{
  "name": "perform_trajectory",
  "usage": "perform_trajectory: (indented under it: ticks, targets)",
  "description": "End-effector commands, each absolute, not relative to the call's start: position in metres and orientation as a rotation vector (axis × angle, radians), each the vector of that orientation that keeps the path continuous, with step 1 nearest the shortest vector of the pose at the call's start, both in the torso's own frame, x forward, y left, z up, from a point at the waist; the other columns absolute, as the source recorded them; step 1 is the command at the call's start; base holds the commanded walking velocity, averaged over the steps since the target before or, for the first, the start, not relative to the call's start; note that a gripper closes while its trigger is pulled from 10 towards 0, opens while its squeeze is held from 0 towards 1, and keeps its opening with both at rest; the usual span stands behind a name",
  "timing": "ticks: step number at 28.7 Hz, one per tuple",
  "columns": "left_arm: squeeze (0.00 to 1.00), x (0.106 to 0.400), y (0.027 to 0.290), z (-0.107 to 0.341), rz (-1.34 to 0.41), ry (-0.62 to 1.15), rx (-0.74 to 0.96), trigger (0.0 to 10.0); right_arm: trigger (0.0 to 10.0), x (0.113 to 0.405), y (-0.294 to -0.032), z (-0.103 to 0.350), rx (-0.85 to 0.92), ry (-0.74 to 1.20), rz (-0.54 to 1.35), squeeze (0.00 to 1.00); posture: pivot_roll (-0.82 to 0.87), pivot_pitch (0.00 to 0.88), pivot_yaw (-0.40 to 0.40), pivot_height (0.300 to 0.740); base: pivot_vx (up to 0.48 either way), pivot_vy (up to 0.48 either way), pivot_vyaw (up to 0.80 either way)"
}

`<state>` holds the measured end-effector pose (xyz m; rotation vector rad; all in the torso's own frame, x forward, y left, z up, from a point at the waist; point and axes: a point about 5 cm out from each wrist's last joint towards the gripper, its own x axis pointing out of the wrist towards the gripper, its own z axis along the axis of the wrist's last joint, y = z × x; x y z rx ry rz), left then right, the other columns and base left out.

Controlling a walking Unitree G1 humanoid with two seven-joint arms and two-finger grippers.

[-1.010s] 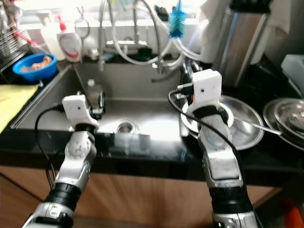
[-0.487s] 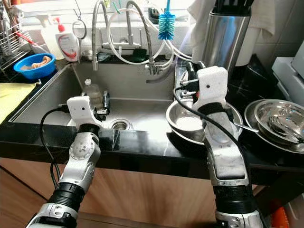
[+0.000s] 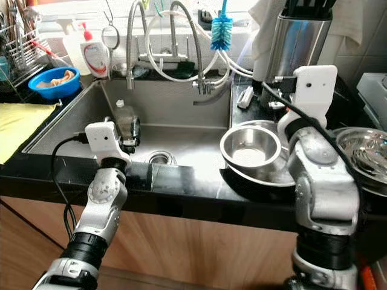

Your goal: Kitchen organization

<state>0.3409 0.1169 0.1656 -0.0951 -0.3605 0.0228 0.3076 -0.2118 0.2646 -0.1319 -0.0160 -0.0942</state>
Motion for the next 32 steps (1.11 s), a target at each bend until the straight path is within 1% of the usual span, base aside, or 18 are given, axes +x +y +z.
perform_trajectory:
  ticks: [1,5,9,10,12,16,17,23,32]
  targets:
    - [0.00,0.343,0.118,0.166,0.021,-0.355,-0.087,10.0,10.0,0.304,-0.210,0.265,-0.149,0.017,-0.058,1.00,-0.32,0.000,0.101,0.740,0.000,0.000,0.00]
    - [0.00,0.342,0.117,0.164,0.012,-0.349,-0.087,10.0,10.0,0.297,-0.221,0.254,-0.119,0.116,-0.089,1.00,-0.32,0.000,0.101,0.740,0.000,0.000,0.00]
    - [0.00,0.342,0.117,0.162,0.006,-0.343,-0.088,10.0,10.0,0.292,-0.228,0.252,-0.117,0.168,-0.088,1.00,-0.32,0.000,0.101,0.740,0.000,0.000,0.00]
    - [0.00,0.342,0.116,0.161,-0.001,-0.340,-0.089,10.0,10.0,0.290,-0.233,0.247,-0.081,0.200,-0.094,1.00,-0.32,0.000,0.102,0.740,0.000,0.000,0.00]
    - [0.00,0.342,0.115,0.162,-0.005,-0.340,-0.089,10.0,10.0,0.289,-0.235,0.244,-0.021,0.222,-0.086,1.00,-0.32,0.000,0.103,0.740,0.000,0.000,0.00]
    - [0.00,0.342,0.115,0.162,-0.006,-0.341,-0.089,10.0,10.0,0.289,-0.235,0.243,0.016,0.228,-0.078,1.00,-0.32,0.000,0.101,0.740,0.000,0.000,0.00]
    - [0.00,0.342,0.115,0.163,-0.005,-0.342,-0.089,10.0,10.0,0.290,-0.232,0.243,0.046,0.229,-0.052,0.00,-0.32,0.000,0.101,0.740,0.000,0.000,0.00]
    - [0.00,0.343,0.116,0.163,-0.003,-0.342,-0.087,10.0,10.0,0.290,-0.226,0.241,0.145,0.253,0.000,0.00,-0.31,0.000,0.097,0.740,0.000,0.000,0.00]
    - [0.00,0.344,0.115,0.162,-0.007,-0.330,-0.089,10.0,10.0,0.291,-0.225,0.235,0.163,0.296,0.006,0.00,-0.31,0.000,0.093,0.740,0.000,0.000,0.00]
